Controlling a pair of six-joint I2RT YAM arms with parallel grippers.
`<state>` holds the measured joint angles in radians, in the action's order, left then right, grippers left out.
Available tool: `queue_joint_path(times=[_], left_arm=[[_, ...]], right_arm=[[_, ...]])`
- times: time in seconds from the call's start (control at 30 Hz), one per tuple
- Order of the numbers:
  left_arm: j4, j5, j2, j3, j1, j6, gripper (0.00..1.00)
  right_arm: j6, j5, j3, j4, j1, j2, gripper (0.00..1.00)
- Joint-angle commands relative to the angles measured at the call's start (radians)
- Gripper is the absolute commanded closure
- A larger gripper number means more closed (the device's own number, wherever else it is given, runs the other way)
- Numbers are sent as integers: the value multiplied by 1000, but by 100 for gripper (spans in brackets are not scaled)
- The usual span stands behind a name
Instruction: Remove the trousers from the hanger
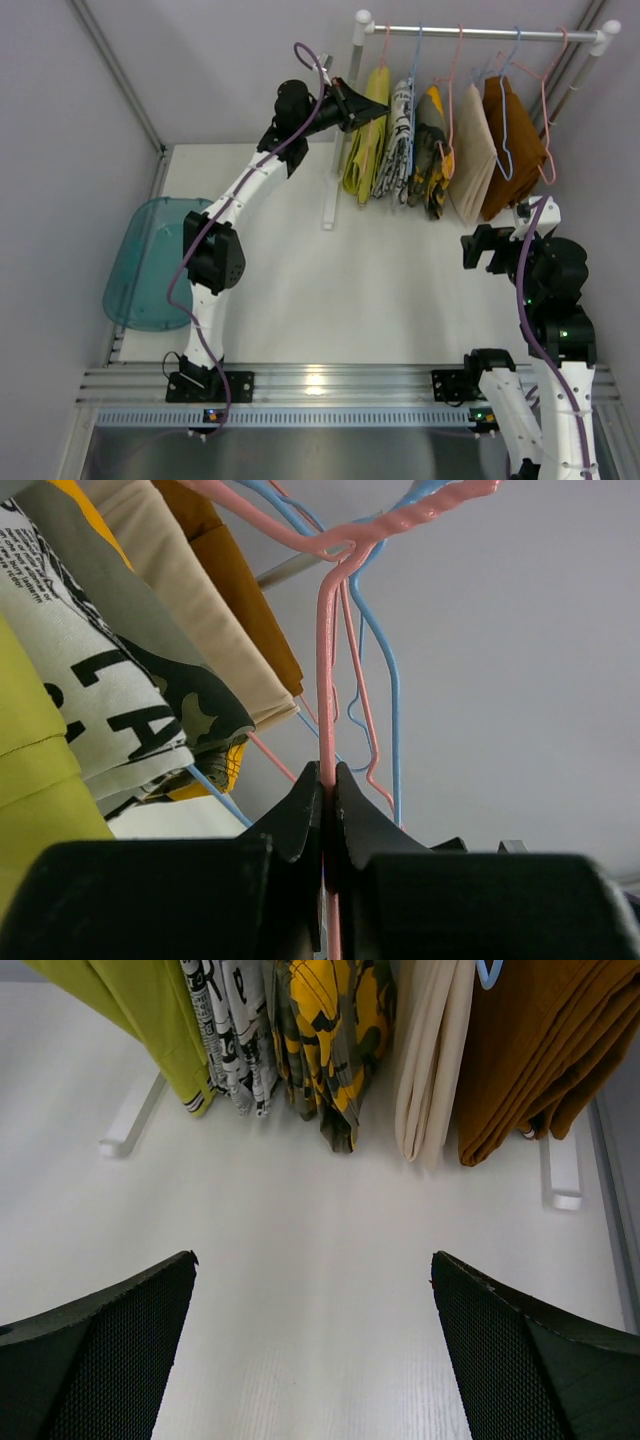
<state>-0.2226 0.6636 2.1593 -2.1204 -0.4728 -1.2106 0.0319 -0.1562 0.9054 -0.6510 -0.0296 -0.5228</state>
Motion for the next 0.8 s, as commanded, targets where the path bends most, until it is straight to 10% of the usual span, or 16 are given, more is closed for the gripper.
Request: queue_joint_path(times=[0.0,0.43,0.77], left_arm=[[-184,-1,-42,-118,0,75,100],[-245,8,-65,-194,-15,95,100],[-190,76,-284,26,-15,81,100]], right_arm=[[19,-17,24,68,-13,1,0],[17,-37,36,63,-13,9,0],[89,-155,101,100,-13,32,0]])
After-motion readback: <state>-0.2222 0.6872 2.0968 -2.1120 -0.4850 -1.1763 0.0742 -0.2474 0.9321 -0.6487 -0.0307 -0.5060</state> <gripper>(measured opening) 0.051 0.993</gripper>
